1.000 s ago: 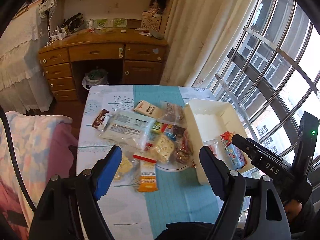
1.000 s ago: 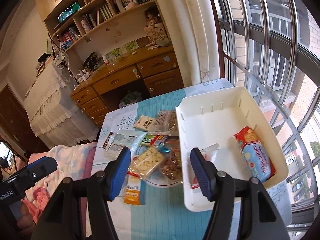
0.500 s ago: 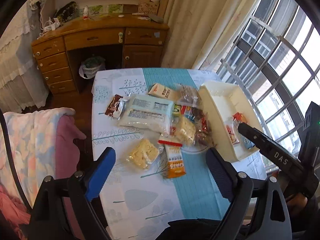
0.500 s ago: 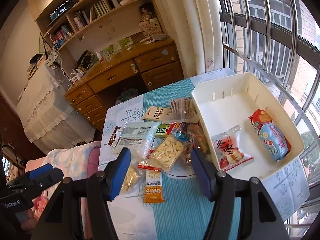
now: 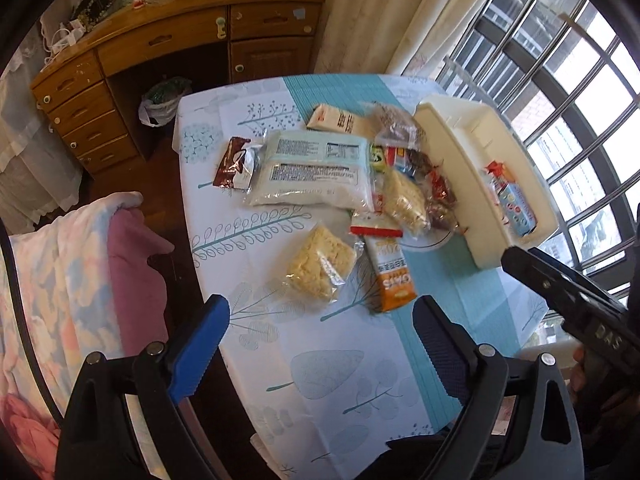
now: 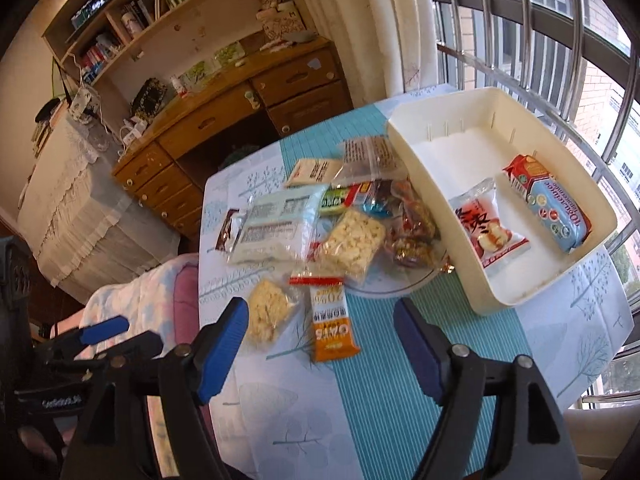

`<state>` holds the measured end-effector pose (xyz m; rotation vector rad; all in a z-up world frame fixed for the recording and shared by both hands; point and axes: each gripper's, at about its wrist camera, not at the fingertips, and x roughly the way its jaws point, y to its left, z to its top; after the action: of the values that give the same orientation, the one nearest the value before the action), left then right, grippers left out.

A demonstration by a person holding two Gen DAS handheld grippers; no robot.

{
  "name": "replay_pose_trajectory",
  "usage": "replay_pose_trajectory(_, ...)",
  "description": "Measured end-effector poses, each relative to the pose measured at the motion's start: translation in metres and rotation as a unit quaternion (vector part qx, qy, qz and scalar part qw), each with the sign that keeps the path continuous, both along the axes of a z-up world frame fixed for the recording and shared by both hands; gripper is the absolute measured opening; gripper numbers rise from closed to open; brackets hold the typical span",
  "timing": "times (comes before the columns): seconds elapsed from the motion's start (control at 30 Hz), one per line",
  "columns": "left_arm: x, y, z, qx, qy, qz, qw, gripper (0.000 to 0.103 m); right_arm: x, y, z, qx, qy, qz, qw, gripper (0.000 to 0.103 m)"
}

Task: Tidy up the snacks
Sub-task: 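Grasp the clear crumbly cookie bag with the left tool while the right tool grasps the orange OATS bar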

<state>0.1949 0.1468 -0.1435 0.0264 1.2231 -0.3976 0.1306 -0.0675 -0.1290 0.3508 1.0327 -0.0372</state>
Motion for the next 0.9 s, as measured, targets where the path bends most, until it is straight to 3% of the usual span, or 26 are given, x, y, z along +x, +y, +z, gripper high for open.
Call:
replay_pose_trajectory(0.27,0.026,-0.022,-0.036,0.038,0.030,-0.013,0.9987,0.093,0.009,0.017,-0.026,-0.044,0.042,0.060,0.996,0.076)
replay_pose_trajectory(0.43,0.044,-0.038,-0.066,0.064,0.056,-0.014,0.9963,0.093,0.020,0.020,-0.053,-0.044,0.071,0.093,0.992,0.076)
replay_pose_trajectory(0.7,0.067,-0.052,-0.117,0.085,0.088,-0.013,0.9925,0.093,0.028,0.031,-0.100,-0.066,0.090,0.146,0.983,0.076)
replay_pose_trajectory(0.9,0.077,-0.057,-0.137,0.089,0.091,-0.020,0.9917,0.093,0.033,0.037,-0.125,-0.070,0.088,0.158,0.981,0.076)
